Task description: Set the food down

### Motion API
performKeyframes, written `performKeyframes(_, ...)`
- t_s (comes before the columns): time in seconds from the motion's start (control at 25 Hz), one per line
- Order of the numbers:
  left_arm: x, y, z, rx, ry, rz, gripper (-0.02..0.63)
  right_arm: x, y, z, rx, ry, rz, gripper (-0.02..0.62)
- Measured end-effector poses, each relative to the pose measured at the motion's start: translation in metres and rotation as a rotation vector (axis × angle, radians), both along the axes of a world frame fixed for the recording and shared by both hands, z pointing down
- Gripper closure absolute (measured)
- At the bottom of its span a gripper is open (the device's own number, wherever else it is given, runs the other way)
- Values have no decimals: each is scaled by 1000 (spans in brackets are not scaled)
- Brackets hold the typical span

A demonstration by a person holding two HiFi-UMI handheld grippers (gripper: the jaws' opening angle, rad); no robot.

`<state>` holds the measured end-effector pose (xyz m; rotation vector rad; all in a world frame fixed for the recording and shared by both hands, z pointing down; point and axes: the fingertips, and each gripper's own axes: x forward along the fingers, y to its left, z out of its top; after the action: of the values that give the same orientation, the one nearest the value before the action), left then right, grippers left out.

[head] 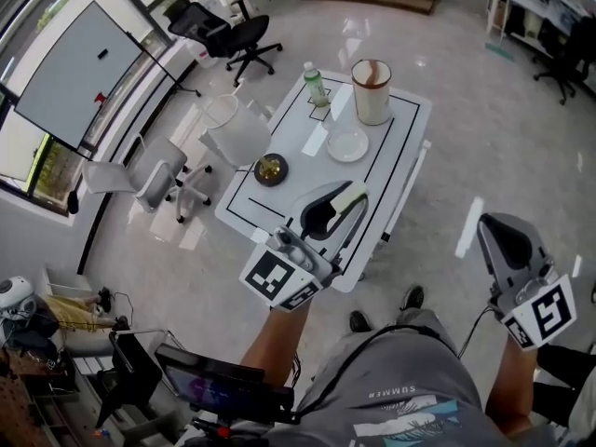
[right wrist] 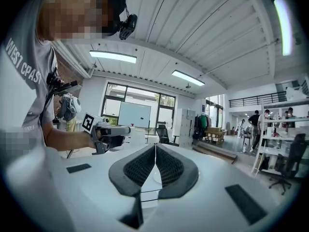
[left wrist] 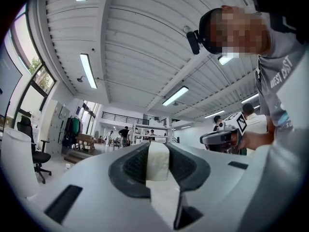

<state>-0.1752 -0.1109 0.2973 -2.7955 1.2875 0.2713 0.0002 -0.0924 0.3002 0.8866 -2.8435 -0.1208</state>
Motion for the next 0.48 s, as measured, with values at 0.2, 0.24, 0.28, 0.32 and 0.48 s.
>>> performKeyframes(0.2,20,-33,2,-20,-8,-35,506,15,-36,1,-10,-2,-49,589)
performKeyframes(0.24,25,-40,1,-20,-15,-46,506,20,-44,0,-9,-6,-62,589)
performKeyframes(0.28,31,-46,0,-18,-21,-59,506,25,-52,-1,-9,-10,-74,589)
performKeyframes(0.32,36,-54,-1,-17,-24,-71,506,30,-60,-2,-7,-12,-87,589)
performKeyframes(0.48,56,-85,3,-25,-26,-118,506,46,-91,-1,0,-10,-142,589)
